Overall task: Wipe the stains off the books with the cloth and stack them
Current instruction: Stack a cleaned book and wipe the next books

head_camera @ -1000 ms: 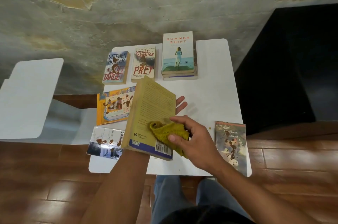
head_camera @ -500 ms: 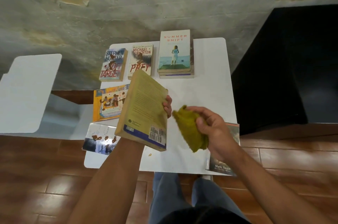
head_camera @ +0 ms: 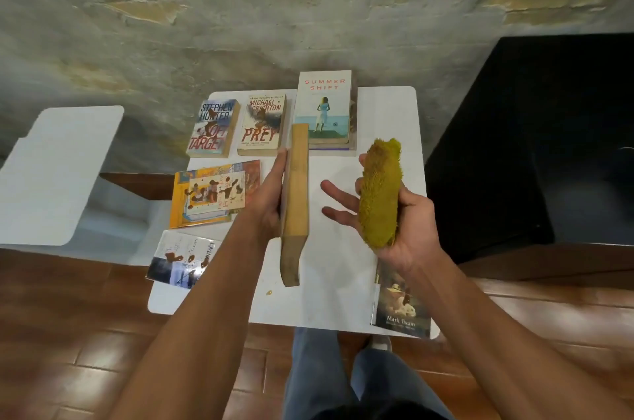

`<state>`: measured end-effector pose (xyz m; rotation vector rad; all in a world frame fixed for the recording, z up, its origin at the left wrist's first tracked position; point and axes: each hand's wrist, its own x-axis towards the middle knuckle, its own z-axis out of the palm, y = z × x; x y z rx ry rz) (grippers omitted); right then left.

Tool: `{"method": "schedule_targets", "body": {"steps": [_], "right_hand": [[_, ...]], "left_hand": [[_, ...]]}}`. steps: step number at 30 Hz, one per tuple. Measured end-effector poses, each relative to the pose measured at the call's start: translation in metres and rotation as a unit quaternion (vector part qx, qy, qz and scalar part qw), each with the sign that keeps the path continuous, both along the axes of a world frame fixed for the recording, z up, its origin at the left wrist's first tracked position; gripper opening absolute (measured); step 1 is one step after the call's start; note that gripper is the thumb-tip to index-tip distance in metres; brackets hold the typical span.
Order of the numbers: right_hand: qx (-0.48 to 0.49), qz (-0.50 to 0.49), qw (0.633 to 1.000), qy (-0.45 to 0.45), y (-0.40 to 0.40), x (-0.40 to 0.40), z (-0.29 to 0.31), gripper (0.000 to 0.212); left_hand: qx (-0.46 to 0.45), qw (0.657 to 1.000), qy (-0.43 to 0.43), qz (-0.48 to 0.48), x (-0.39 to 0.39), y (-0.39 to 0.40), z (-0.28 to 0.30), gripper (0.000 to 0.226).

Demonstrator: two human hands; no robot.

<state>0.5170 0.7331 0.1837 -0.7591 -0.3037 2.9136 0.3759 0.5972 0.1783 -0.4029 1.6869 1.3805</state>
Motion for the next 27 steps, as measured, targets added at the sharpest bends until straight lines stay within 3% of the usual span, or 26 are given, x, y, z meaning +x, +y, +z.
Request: {"method": "schedule_targets", "body": {"steps": [3,6,8,12,15,20,27], "right_hand": [[0.034,0.012,0.999,0.003,0.006,-0.013,0.005,0.045],[0.058,0.017,0.998,-0.001,0.009,-0.023,0.001,0.045],[0.066,0.012,0.998,-0.018,0.010,-0.032,0.001,0.043],[0.086,-0.022,0.994,-0.060,0.019,-0.056,-0.002,0.040],[0.110,-0.037,0.989,-0.093,0.026,-0.075,-0.007,0.052],[0.103,-0.066,0.987,-0.101,0.044,-0.111,-0.025,0.056],[0.078,-0.069,0.991,-0.086,0.064,-0.148,-0.057,0.047]], "left_hand": [[-0.040,0.999,-0.022,0.005,-0.016,0.012,0.004,0.045],[-0.050,0.999,-0.001,-0.007,-0.030,0.019,0.010,0.042],[-0.050,0.999,-0.011,-0.018,-0.048,0.021,0.000,0.053],[-0.088,0.996,0.017,-0.029,-0.090,0.031,-0.015,0.098],[-0.116,0.991,0.038,-0.057,-0.119,0.044,-0.011,0.077],[-0.110,0.990,0.061,-0.064,-0.174,0.062,-0.025,0.043],[-0.096,0.989,0.092,-0.060,-0.222,0.083,-0.046,0.025]]}}
